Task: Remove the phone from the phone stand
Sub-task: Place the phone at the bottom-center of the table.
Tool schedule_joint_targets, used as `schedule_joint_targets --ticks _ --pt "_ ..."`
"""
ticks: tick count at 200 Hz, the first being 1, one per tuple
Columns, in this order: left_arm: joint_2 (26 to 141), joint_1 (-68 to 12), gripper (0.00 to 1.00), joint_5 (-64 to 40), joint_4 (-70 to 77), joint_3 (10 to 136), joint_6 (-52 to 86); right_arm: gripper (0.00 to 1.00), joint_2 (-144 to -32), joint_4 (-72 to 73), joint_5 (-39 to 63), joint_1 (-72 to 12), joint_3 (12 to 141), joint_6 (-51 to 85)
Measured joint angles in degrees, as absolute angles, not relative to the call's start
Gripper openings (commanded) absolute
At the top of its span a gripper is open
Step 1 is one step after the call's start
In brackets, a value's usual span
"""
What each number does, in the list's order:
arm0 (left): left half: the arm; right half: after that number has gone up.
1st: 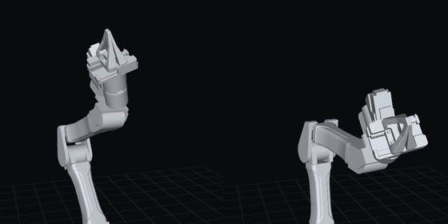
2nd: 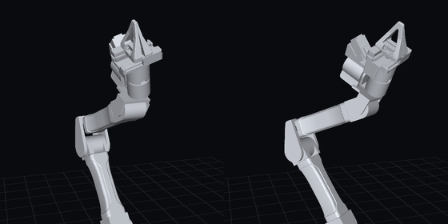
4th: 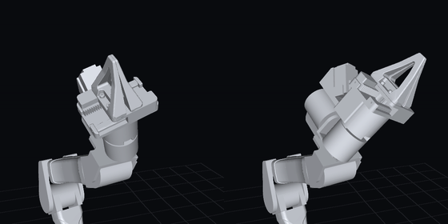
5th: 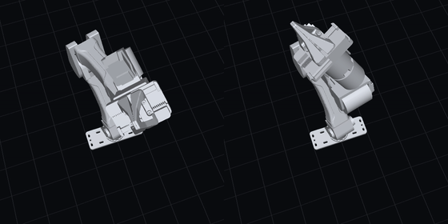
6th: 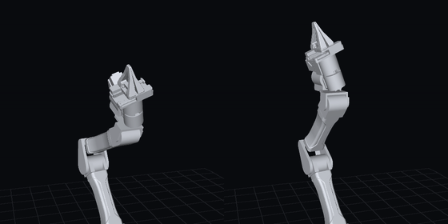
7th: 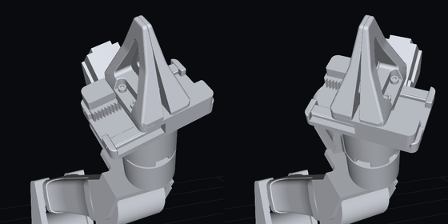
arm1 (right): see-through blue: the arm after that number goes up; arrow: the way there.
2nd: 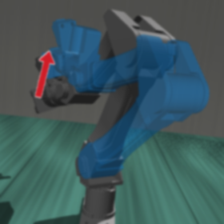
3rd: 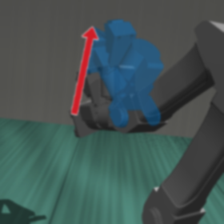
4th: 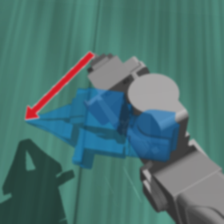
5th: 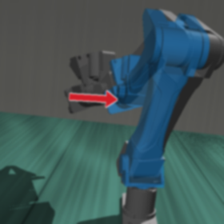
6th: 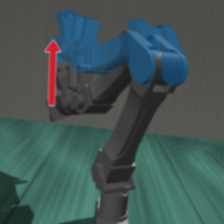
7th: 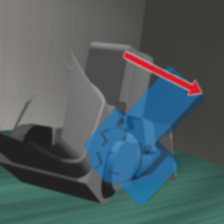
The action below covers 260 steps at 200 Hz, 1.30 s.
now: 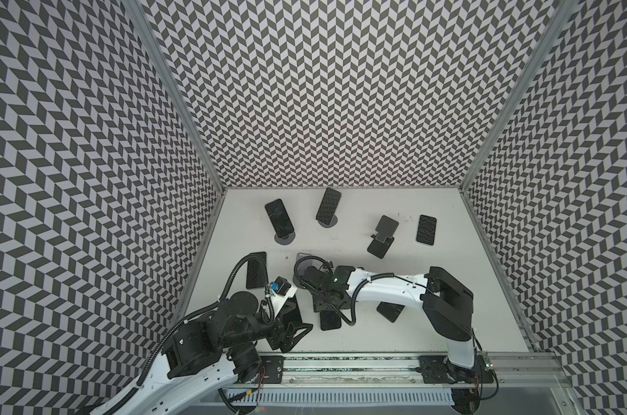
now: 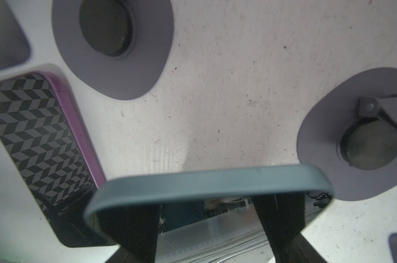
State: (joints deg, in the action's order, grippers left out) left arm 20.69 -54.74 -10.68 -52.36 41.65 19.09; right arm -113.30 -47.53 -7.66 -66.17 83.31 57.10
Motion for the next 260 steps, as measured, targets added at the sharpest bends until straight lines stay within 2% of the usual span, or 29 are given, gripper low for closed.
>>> schedule_joint_targets --ticks 88,169,198,260 --pt "20.8 -54.7 0.88 -11.1 -52.4 41.6 19.0 0.63 -114.1 -47.5 -6.6 -65.7 83.3 57.5" --pt "21.4 -54.7 0.88 -11.6 -52.3 41.6 18.7 0.77 -114.3 -47.5 -5.9 -65.4 83.3 57.5" --pt "21.5 -54.7 0.88 -11.7 -52.3 41.6 18.7 0.87 -114.5 -47.3 -5.9 -65.4 83.3 57.5" --pt "21.5 -54.7 0.88 -11.7 -52.3 41.6 18.7 0.88 -114.5 -47.1 -5.9 -65.3 83.3 57.3"
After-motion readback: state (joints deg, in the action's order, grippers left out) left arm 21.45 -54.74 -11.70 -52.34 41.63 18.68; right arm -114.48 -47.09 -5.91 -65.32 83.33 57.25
